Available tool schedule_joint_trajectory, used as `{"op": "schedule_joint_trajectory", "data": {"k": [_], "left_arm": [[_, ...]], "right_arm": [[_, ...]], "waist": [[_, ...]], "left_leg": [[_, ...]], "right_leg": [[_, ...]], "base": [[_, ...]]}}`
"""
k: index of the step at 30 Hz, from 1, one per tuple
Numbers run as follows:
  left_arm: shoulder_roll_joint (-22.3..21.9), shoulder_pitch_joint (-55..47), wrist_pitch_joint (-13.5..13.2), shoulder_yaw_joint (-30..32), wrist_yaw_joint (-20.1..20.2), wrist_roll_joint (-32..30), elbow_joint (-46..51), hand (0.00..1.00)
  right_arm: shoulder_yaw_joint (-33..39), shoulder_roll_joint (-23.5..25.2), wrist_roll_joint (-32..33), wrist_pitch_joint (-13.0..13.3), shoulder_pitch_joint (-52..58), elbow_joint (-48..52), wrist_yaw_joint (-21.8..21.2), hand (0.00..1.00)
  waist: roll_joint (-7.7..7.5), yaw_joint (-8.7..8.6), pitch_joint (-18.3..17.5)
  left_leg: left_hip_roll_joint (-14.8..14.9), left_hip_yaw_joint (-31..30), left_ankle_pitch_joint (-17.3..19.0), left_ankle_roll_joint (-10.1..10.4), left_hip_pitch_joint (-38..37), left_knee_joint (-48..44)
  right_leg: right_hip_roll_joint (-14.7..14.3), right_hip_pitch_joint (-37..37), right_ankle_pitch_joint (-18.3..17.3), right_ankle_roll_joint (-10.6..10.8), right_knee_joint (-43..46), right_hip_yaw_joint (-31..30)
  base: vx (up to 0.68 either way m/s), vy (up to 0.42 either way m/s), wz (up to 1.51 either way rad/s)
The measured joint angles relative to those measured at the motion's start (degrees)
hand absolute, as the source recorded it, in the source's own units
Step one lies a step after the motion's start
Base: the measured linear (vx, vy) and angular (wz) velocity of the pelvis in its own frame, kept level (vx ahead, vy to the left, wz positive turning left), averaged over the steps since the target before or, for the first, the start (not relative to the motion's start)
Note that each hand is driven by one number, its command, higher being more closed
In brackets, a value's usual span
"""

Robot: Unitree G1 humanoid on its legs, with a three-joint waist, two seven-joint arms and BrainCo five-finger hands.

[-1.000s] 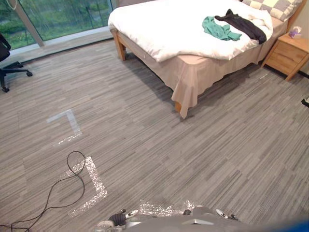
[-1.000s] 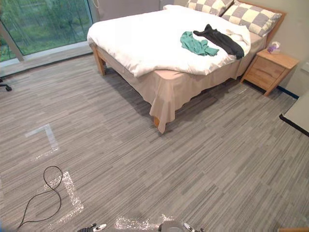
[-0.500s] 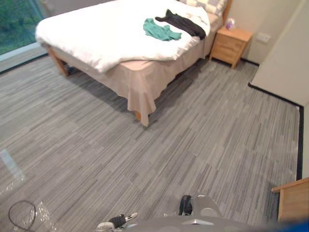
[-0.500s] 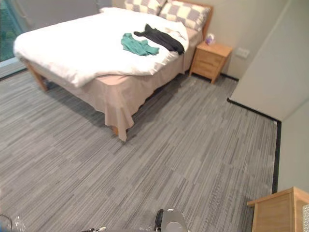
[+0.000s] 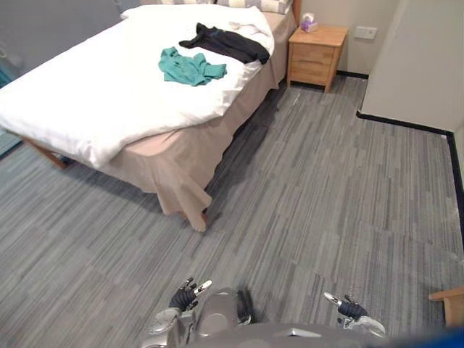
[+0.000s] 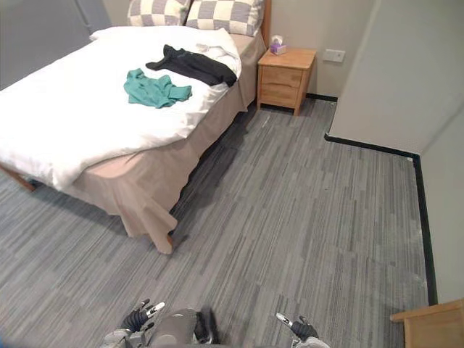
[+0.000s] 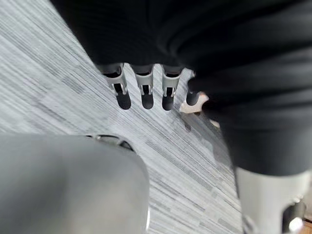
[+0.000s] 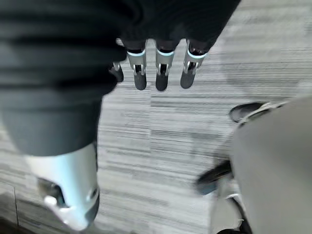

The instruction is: Tidy the bed and pick cloth on bed and put in laundry

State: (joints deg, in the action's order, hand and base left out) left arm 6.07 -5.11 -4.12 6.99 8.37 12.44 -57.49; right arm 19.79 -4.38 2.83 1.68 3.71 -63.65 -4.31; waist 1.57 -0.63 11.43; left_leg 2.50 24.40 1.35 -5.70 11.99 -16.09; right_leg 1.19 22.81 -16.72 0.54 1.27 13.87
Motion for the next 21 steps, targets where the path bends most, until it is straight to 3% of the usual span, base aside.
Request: {"op": "schedule_joint_trajectory", "data": {"k": [2, 5, 7, 9, 11, 12, 14, 17, 19, 20, 21], "left_arm": [[-0.8, 1.2, 0.1, -0.3, 0.0, 0.4, 0.0, 0.0], [-1.2, 2.0, 0.5, -1.0, -0.1, 0.5, -0.2, 0.0], [-1.0, 2.0, 1.6, -2.8, -0.6, 0.5, -1.0, 0.0], [-0.6, 2.1, 2.3, -3.0, -1.3, 0.5, -1.2, 0.0], [-0.4, 1.8, 2.8, -3.5, -1.3, 0.5, -1.6, 0.0], [-0.4, 2.2, 3.5, -4.9, -1.3, 0.5, -2.0, 0.0], [-0.4, 2.7, 4.0, -6.1, -1.4, 0.9, -2.5, 0.0], [-0.9, 3.8, 5.1, -7.9, -1.4, 2.7, -2.7, 0.0], [-1.3, 3.9, 5.1, -7.4, -2.0, 2.7, -2.0, 0.0], [-1.3, 3.8, 5.1, -7.0, -2.2, 2.7, -2.0, 0.0], [-1.3, 3.4, 5.0, -5.8, -2.5, 2.7, -1.8, 0.0]], "right_arm": [[0.0, 1.1, -0.3, 0.6, 0.6, 0.1, 0.4, 0.0], [0.0, 1.0, -0.9, 0.5, 0.9, 0.0, 1.5, 0.0], [0.1, 1.0, -1.1, 0.3, 0.9, 0.1, 2.3, 0.0], [0.3, 0.9, -1.4, 0.0, 0.4, 0.1, 2.6, 0.0], [0.2, 0.7, -1.3, 0.1, 0.4, 0.2, 3.2, 0.0], [0.0, -0.2, -1.3, 0.1, 0.5, 0.1, 3.5, 0.0], [-0.3, -0.5, -0.3, 0.5, 0.7, 0.5, 3.5, 0.0], [-0.1, 0.6, 2.5, 1.3, 2.8, 0.9, 3.3, 0.0], [0.1, 1.3, 3.3, 1.3, 3.4, 1.2, 2.9, 0.0], [0.1, 1.3, 3.3, 1.3, 3.4, 1.2, 2.8, 0.0], [-0.3, 1.7, 3.3, 1.4, 3.7, 1.3, 2.5, 0.0]], "waist": [[-1.63, 0.09, -0.2], [-1.58, 0.67, -0.6], [-1.9, 0.62, -1.9], [-2.32, 0.8, -2.2], [-2.16, 0.69, -2.1], [-1.22, 0.12, -1.8], [-0.85, 0.04, -1.9], [-1.26, -0.68, -2.0], [-1.65, -1.41, -2.2], [-1.67, -1.41, -2.2], [-1.97, -1.33, -2.3]], "left_leg": [[-1.6, 1.2, 2.6, -0.8, 0.5, 0.2], [-4.1, -0.1, 5.9, -3.2, -1.0, -1.0], [-5.5, -0.8, 6.7, -3.8, -2.7, 0.0], [-7.0, -5.5, 8.7, -3.7, -7.0, 2.0], [-7.7, -8.1, 8.8, -3.5, -11.4, 4.2], [-8.0, -10.6, 9.0, -3.2, -16.2, 7.0], [-8.2, -13.7, 9.1, -2.9, -19.6, 8.9], [-7.9, -22.4, 9.8, -1.1, -23.6, 9.9], [-6.5, -29.7, 11.3, 0.9, -24.2, 9.1], [-6.3, -30.4, 11.6, 1.1, -24.2, 8.8], [-5.0, -32.4, 13.5, 2.3, -23.9, 7.4]], "right_leg": [[1.7, -0.4, 1.0, 1.2, 0.0, 2.4], [3.5, -1.1, 4.1, 2.0, 4.8, 2.7], [5.4, -5.7, 5.1, 3.9, 17.7, 2.6], [7.6, -15.8, 8.6, 8.8, 43.4, 1.1], [9.2, -20.2, 7.2, 8.2, 55.2, 1.8], [10.4, -24.7, 5.1, 5.6, 60.3, 3.4], [11.1, -29.2, 2.3, 4.4, 59.6, 4.0], [11.9, -34.8, 0.4, 4.5, 42.7, 2.2], [10.8, -35.0, 3.7, 4.0, 26.1, -4.8], [10.6, -34.8, 4.3, 4.0, 24.4, -5.7], [10.0, -34.1, 7.5, 4.0, 18.3, -8.3]], "base": [[0.47, 0.168, 0.33], [0.51, 0.202, 0.31], [0.52, 0.224, 0.7], [0.51, 0.146, 0.77], [0.41, 0.054, 0.69], [0.3, 0.021, 0.82], [0.26, -0.039, 0.89], [0.28, -0.168, 1.5], [0.28, -0.254, 1.48], [0.29, -0.32, 1.41], [0.24, -0.284, 0.75]]}}
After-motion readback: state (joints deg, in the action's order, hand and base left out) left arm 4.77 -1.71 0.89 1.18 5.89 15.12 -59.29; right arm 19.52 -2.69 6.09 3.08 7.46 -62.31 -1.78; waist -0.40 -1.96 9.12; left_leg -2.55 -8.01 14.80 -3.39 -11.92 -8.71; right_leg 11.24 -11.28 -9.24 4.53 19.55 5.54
